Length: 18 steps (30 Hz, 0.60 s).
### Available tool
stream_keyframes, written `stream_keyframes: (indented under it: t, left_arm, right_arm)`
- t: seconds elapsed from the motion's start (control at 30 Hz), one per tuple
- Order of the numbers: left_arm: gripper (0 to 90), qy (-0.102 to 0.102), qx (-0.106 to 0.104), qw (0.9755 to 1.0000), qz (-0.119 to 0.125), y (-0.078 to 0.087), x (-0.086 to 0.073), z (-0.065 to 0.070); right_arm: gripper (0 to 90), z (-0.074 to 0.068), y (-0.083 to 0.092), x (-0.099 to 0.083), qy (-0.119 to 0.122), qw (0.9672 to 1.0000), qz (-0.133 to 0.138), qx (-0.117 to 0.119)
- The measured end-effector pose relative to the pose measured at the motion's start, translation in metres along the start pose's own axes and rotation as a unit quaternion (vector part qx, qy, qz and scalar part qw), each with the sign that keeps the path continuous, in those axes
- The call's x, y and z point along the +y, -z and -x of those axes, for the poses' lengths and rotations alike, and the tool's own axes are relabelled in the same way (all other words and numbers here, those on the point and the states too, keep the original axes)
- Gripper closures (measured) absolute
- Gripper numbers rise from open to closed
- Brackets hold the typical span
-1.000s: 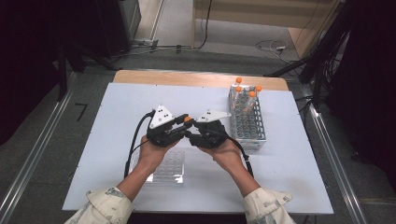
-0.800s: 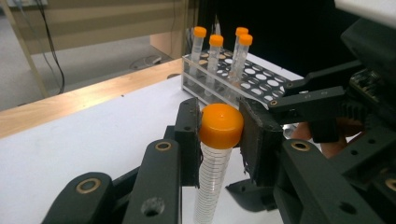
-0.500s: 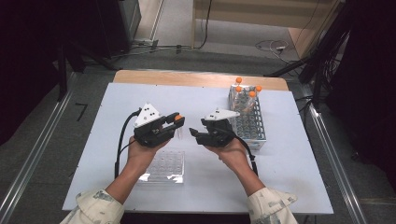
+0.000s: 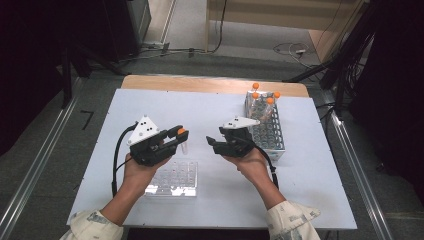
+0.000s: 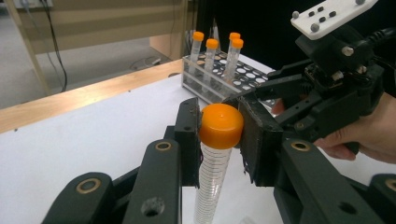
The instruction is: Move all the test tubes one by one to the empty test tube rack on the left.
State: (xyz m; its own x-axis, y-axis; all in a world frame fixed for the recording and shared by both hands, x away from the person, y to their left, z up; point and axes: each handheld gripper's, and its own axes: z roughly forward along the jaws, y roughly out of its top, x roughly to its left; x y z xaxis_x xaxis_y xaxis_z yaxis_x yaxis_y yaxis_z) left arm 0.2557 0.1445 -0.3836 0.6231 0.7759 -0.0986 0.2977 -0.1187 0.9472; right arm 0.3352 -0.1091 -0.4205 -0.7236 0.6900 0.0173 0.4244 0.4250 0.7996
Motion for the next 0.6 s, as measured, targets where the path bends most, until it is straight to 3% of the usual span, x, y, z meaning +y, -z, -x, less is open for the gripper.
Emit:
stream_keyframes:
  t: [0.6]
  left_arm:
    - [70.1, 0.018, 0.042, 0.9989, 0.01, 0.051, -0.016, -0.016]
  right_arm:
    - [39.9, 0.003, 0.001, -0.001, -0.003, 1.0, 0.001, -0.007]
